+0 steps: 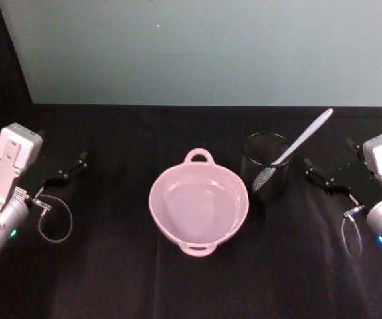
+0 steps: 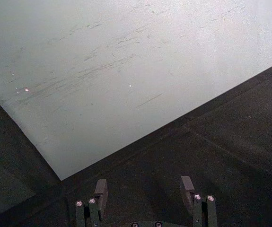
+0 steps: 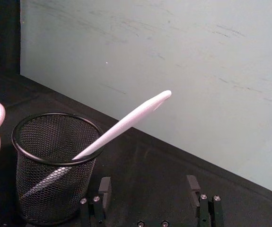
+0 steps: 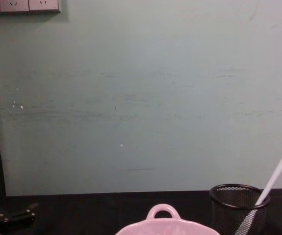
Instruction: Use the one hand to pick up the spoon and stir the clear water in the bowl.
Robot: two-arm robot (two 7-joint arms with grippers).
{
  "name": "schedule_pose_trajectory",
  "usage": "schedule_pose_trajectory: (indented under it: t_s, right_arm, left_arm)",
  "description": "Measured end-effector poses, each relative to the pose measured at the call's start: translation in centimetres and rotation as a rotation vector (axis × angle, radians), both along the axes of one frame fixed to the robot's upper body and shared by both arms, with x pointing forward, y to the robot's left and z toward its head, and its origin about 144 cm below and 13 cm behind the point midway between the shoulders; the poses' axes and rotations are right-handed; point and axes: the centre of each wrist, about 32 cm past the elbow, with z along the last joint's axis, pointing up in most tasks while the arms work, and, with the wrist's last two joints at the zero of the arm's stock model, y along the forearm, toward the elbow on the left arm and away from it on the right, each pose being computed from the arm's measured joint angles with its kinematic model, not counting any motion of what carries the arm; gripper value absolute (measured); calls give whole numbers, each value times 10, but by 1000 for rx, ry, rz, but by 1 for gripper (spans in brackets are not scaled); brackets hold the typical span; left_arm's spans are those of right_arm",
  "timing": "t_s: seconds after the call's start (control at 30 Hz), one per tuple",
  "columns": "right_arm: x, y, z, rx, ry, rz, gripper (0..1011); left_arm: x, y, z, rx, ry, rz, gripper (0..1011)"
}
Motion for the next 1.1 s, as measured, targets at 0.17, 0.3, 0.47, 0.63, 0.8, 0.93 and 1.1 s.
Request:
schedule_pose_trajectory:
  t_s: [0.17, 0.3, 0.47, 0.63, 0.8, 0.93, 1.1]
  right_arm:
    - [0, 0, 0, 0, 0, 0, 1003]
    - [0, 0, 0, 0, 0, 0, 1003]
    - [0, 0, 0, 0, 0, 0, 1003]
    - [0, 0, 0, 0, 0, 0, 1003]
    - [0, 0, 0, 0, 0, 0, 1003]
    - [0, 0, 0, 0, 0, 0, 1002]
    - [0, 0, 0, 0, 0, 0, 1003]
  left_arm:
    - [0, 0, 0, 0, 0, 0, 1011]
    - [0, 0, 0, 0, 0, 0, 1011]
    - [0, 0, 0, 0, 0, 0, 1011]
    - [0, 0, 0, 0, 0, 0, 1011]
    - [0, 0, 0, 0, 0, 0, 1011]
    - [0, 0, 0, 0, 0, 0, 1011]
    - [0, 0, 0, 0, 0, 0, 1011]
